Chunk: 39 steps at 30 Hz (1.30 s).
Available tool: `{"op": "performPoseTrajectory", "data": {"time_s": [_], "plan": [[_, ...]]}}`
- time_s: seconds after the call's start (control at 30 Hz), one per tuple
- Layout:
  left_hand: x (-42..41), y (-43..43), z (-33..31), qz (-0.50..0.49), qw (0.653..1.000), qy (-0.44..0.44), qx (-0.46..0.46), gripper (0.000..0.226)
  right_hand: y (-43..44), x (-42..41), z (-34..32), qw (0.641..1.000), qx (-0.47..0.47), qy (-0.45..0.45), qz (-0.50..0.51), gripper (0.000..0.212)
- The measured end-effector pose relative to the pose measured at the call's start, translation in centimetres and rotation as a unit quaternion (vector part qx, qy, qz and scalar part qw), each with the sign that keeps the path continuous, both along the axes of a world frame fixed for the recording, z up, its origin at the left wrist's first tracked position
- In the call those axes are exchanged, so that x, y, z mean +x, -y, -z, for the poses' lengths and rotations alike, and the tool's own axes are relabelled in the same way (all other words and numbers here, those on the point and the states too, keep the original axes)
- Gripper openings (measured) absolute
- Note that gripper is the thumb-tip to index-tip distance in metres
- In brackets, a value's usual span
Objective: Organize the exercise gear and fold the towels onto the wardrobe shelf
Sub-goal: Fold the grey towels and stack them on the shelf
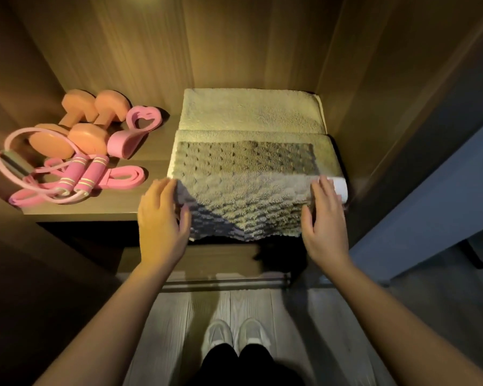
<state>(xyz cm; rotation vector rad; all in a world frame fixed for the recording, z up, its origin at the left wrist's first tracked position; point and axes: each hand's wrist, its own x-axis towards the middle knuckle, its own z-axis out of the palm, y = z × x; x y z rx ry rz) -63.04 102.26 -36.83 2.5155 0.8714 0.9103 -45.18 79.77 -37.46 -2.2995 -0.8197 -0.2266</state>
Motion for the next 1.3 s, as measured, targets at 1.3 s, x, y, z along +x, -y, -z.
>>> {"op": "performPoseTrajectory", "data": {"time_s": [1.3], "plan": [[-7.9,4.8,-0.6,0.010,0.868,0.162,-0.470,0.018,6.8,-4.4,-0.9,0.905,0.222,-0.364,-0.002,0.035]]}}
